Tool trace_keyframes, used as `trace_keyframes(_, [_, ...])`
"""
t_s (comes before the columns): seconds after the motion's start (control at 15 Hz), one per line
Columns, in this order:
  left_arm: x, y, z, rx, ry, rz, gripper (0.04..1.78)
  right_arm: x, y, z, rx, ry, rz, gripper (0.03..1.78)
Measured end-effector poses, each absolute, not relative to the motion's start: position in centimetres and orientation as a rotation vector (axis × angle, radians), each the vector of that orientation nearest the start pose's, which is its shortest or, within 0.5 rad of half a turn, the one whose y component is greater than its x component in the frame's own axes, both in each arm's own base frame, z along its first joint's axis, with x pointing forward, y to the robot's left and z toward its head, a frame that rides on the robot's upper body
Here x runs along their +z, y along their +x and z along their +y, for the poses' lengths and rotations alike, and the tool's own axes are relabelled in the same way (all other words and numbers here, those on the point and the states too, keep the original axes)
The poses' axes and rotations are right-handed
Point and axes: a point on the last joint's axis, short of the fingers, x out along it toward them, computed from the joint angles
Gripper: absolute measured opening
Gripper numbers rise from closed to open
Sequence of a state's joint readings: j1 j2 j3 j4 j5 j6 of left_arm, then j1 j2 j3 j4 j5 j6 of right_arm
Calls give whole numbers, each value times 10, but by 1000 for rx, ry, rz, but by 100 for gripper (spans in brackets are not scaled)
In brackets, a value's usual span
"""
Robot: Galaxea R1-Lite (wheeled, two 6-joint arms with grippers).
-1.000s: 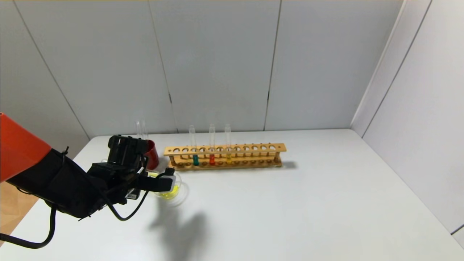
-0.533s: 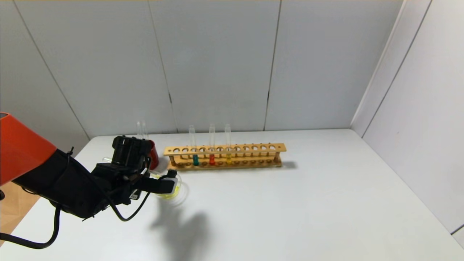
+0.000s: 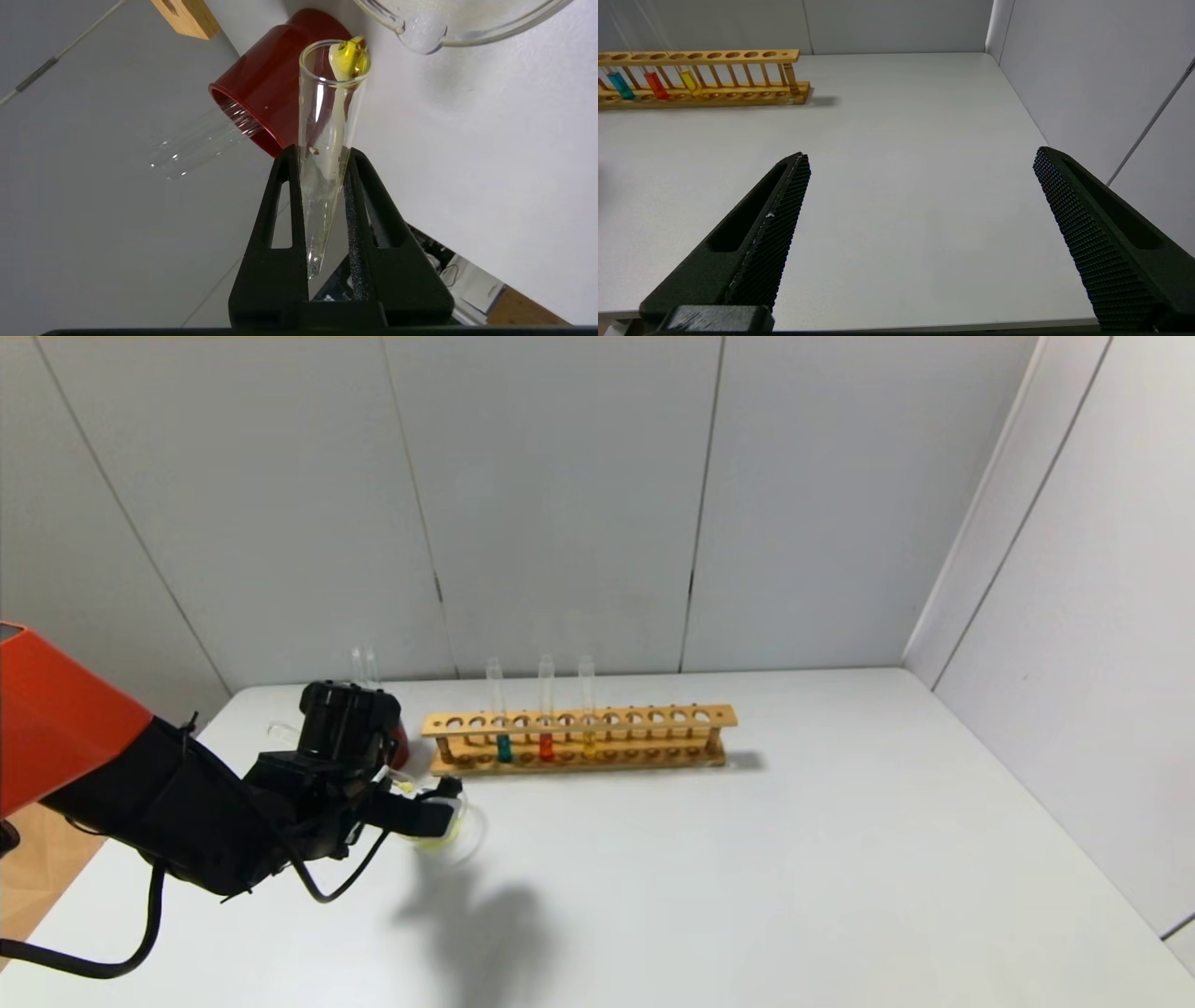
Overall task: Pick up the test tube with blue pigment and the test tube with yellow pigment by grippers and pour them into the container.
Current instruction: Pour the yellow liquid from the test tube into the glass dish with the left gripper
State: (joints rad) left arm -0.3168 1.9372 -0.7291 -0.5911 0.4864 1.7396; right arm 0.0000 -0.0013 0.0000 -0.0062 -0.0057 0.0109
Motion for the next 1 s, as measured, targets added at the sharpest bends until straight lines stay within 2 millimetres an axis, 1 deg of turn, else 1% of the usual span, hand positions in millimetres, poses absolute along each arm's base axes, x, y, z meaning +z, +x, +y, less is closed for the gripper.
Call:
trace_keyframes(0.2, [88, 308, -91, -396, 1958, 569, 30, 76, -23, 0, -6, 10, -8, 175])
trace_keyframes(0.47, [88, 307, -97, -378, 1987, 583, 30, 76, -23, 0, -6, 11, -7, 175])
trace_keyframes(1.0, [85, 306, -99, -385, 1986, 588, 30, 76, -23, 0, -6, 11, -8, 175])
